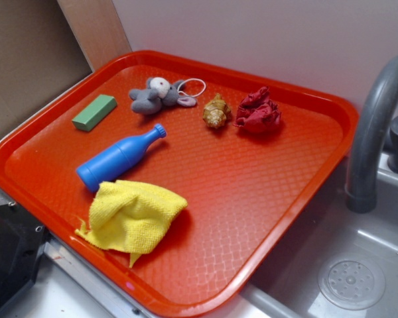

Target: Grab the yellow cloth.

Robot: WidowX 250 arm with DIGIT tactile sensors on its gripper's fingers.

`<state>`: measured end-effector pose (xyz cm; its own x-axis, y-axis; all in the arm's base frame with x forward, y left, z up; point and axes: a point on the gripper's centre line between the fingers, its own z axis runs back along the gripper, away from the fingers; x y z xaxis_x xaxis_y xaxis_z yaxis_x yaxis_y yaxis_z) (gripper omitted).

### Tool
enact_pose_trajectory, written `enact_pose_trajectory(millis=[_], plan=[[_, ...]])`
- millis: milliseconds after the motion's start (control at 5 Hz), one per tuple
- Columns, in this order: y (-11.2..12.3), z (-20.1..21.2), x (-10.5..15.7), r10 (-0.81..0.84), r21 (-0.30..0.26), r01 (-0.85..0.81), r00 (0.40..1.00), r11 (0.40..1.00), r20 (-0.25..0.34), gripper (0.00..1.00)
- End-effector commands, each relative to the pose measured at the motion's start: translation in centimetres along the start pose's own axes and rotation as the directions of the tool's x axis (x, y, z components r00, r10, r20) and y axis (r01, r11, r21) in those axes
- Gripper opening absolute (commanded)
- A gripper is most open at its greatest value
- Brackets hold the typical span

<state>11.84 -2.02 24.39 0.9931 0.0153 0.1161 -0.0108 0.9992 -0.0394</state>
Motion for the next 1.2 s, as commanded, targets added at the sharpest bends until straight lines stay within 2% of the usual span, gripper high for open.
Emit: enact_pose_trajectory(millis=[0, 200, 400, 600, 800, 1000], plan=[[0.0, 0.0, 0.0, 0.0, 0.0, 0.0, 1.0, 1.0, 0.0, 1.0], [-0.5, -0.3, 2.4, -0.255, 0.054, 0.251, 0.963, 0.966, 0.082, 1.0], [-1.5, -1.6, 3.8, -0.495, 0.103, 0.487, 0.865, 0.867, 0.084, 1.0], [-4.1, -2.8, 3.8, -0.687, 0.094, 0.681, 0.723, 0.726, 0.075, 1.0], [-6.9, -5.3, 2.8, -0.847, 0.062, 0.844, 0.531, 0.532, 0.032, 1.0], [-8.6, -7.9, 2.2, -0.928, 0.017, 0.927, 0.374, 0.373, -0.009, 1.0]])
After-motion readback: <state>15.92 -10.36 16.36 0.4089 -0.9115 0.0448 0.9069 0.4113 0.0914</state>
